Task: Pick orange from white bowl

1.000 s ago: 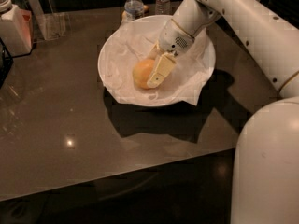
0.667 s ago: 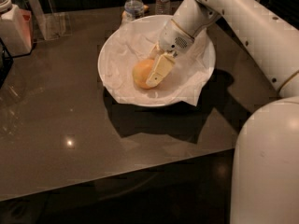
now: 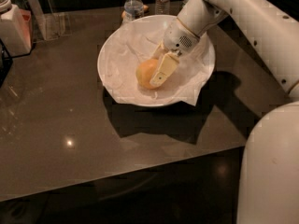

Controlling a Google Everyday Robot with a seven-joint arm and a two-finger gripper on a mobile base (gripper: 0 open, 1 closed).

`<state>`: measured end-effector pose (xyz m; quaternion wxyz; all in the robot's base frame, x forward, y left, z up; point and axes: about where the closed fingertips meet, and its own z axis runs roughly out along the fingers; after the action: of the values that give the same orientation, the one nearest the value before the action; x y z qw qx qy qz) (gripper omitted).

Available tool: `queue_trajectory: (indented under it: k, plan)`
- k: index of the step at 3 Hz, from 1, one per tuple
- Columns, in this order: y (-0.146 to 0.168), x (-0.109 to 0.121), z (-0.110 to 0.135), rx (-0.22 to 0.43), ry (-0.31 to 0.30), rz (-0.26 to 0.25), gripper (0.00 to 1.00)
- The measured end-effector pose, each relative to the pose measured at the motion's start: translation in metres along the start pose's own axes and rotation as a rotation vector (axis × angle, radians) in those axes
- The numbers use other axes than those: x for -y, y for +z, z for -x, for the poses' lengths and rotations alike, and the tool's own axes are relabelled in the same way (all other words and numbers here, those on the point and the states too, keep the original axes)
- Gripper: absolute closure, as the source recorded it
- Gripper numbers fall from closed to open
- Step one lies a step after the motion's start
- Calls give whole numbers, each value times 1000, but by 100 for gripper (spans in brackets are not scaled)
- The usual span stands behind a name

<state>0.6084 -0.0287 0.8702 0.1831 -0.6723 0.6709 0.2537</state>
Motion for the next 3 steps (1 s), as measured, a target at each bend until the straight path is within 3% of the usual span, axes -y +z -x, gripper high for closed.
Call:
queue_trajectory:
  k: [1,2,3]
  plan:
    - [-37,-19,17,31,-35,-67,100]
    - [-85,-59,42,102,-86,-150,100]
    - [-127,-113,55,193,-105,-257,100]
